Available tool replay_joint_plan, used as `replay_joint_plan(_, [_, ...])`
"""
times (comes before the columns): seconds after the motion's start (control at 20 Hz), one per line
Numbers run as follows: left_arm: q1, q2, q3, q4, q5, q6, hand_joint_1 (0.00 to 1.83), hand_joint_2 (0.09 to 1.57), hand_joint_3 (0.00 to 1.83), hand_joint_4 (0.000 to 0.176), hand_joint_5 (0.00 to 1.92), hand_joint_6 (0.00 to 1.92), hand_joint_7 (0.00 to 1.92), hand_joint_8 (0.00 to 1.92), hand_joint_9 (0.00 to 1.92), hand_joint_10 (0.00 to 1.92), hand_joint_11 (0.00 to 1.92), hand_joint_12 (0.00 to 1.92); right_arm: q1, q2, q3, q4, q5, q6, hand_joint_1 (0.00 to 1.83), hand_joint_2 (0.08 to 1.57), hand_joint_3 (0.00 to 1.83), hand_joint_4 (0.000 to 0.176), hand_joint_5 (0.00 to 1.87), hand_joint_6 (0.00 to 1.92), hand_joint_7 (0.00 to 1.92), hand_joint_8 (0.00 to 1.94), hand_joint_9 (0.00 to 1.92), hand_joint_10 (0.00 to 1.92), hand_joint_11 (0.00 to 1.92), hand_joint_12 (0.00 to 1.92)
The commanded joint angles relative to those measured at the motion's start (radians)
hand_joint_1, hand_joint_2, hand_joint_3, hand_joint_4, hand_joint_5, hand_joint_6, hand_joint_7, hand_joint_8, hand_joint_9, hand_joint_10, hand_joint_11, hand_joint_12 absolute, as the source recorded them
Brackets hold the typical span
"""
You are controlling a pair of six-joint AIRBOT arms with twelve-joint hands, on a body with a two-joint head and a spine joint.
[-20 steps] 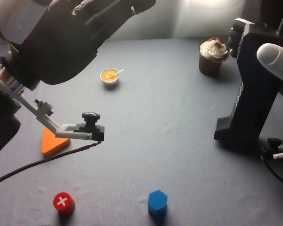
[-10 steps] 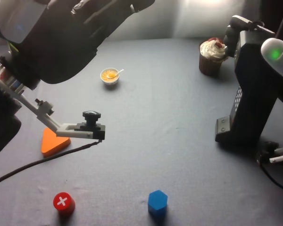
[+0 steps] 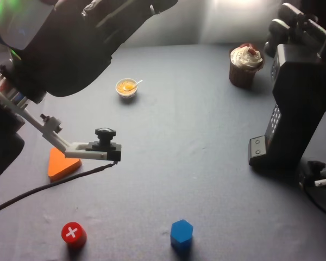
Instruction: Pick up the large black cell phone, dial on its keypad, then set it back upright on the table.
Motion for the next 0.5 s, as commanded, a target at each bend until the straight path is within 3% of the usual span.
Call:
replay_joint_plan(0.0, [-0.020,-0.001,-0.010,-0.010,-0.122,-0.005,0.00,1.19,0.00,0.000,0.18,0.00,0.20,0.00,0.20,0.00,0.00,0.61,0.008,0.019,-0.001,0.007,0.128,0.007,0.13,0.81,0.00,0.049,0.05,0.00,0.10,0.00,0.10,0.00,0.00,0.45])
replay_joint_plan(0.25, [-0.023,-0.001,-0.024,-0.014,-0.123,-0.004,0.00,1.19,0.00,0.000,0.20,0.00,0.21,0.00,0.22,0.00,0.00,0.72,0.008,0.049,-0.024,0.003,0.128,0.007,0.05,0.80,0.00,0.058,0.05,0.00,0.09,0.00,0.09,0.00,0.00,0.41])
replay_joint_plan(0.45, [-0.024,-0.001,-0.029,-0.017,-0.122,-0.003,0.00,1.18,0.00,0.000,0.19,0.00,0.20,0.00,0.19,0.00,0.00,0.63,0.008,0.074,-0.044,-0.001,0.128,0.005,0.05,0.81,0.00,0.055,0.07,0.01,0.11,0.01,0.11,0.00,0.00,0.43])
